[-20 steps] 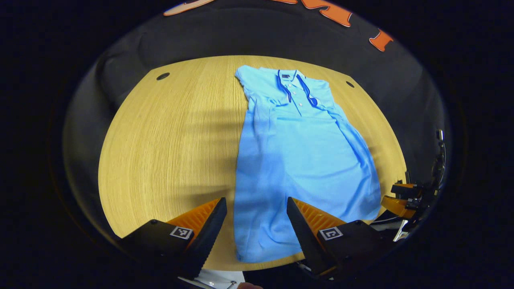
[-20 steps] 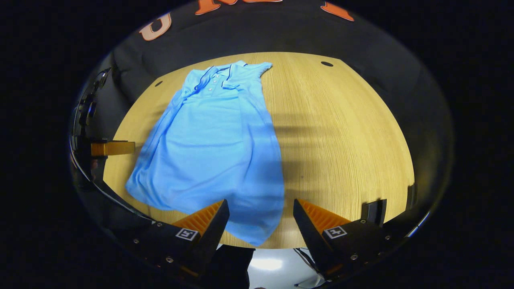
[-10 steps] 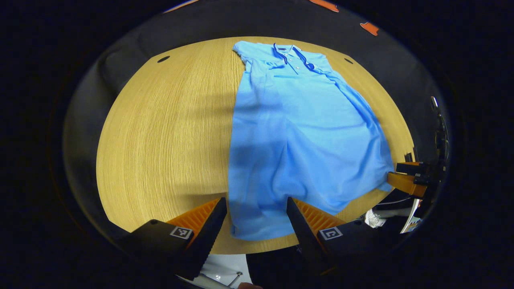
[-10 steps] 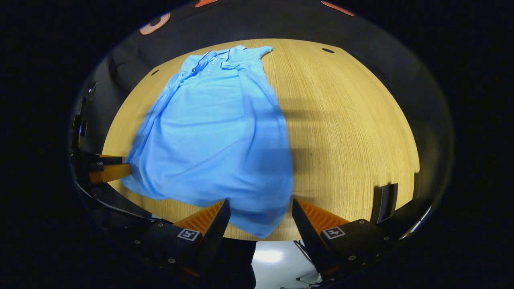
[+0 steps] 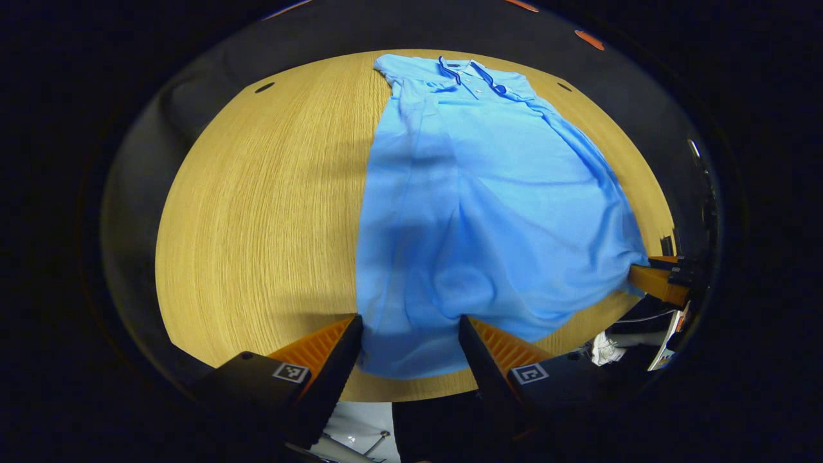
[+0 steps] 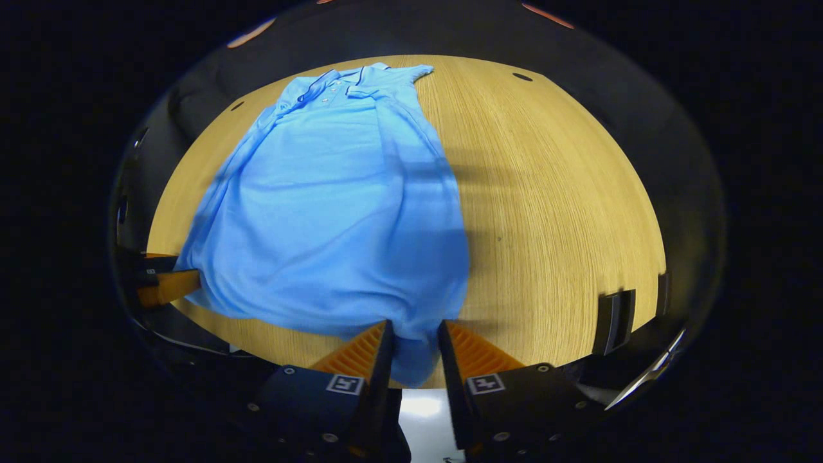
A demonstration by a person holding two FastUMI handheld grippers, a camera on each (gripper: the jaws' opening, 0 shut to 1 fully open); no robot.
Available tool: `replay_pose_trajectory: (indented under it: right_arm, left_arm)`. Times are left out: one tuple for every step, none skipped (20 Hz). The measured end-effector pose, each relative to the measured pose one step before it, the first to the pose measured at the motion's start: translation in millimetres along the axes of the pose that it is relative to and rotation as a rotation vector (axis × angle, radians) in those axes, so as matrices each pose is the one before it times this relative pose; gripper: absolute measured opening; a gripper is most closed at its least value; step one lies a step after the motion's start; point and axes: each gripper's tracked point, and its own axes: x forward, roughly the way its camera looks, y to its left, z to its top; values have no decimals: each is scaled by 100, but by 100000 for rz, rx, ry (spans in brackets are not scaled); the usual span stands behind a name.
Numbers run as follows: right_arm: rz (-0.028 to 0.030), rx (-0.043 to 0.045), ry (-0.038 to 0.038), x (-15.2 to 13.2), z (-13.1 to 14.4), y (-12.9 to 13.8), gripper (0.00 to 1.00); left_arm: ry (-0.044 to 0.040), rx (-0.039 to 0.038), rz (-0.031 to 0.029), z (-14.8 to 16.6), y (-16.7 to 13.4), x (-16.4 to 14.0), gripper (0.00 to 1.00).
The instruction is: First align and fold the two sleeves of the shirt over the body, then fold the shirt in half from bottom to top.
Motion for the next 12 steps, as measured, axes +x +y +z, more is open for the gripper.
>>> replay_pose_trajectory:
  right_arm:
    - [309, 1399, -226, 14, 29, -17, 35]
    - [1376, 970, 231, -87, -44, 256, 19]
    - [1967, 580, -103, -18, -45, 245, 14]
    - [3446, 1546, 402, -71, -117, 434, 9]
    - [4049, 2749, 369, -122, -154, 590, 7]
    - [2788, 2562, -601, -231, 99, 333, 6]
    - [1308, 1829, -960, -342, 125, -75, 5]
    - [1748, 190, -1271, -505, 368, 231, 5]
    - [1611, -709, -1649, -575, 585, 238, 5]
    - [1354, -944, -1656, -511, 768, 174, 5]
    - [1389, -527, -1894, -549, 795, 291, 5]
    - [1130, -179, -2355, -436, 1046, 284, 5]
  left_arm:
    - [-630, 663, -68, 169, -153, -28, 96]
    - [-262, 76, -199, 70, -179, 173, 95]
    - [-660, -503, -166, 203, -217, -195, 76]
    - [-768, -1426, -268, 134, -215, 188, 58]
    - [-238, -2917, 489, 44, -73, -51, 39]
    - [-90, -2196, -95, -116, -24, -16, 20]
    - [-860, -1382, -1348, 87, -274, -242, 12]
    - [-1210, -739, -1044, 310, -131, -698, 12]
    - [-1481, 52, -465, 349, -18, -417, 10]
    - [-1970, 458, -732, 501, -59, -710, 10]
    - [-1722, 282, -462, 771, 22, -547, 10]
    - [-2004, 402, -835, 729, -128, -643, 10]
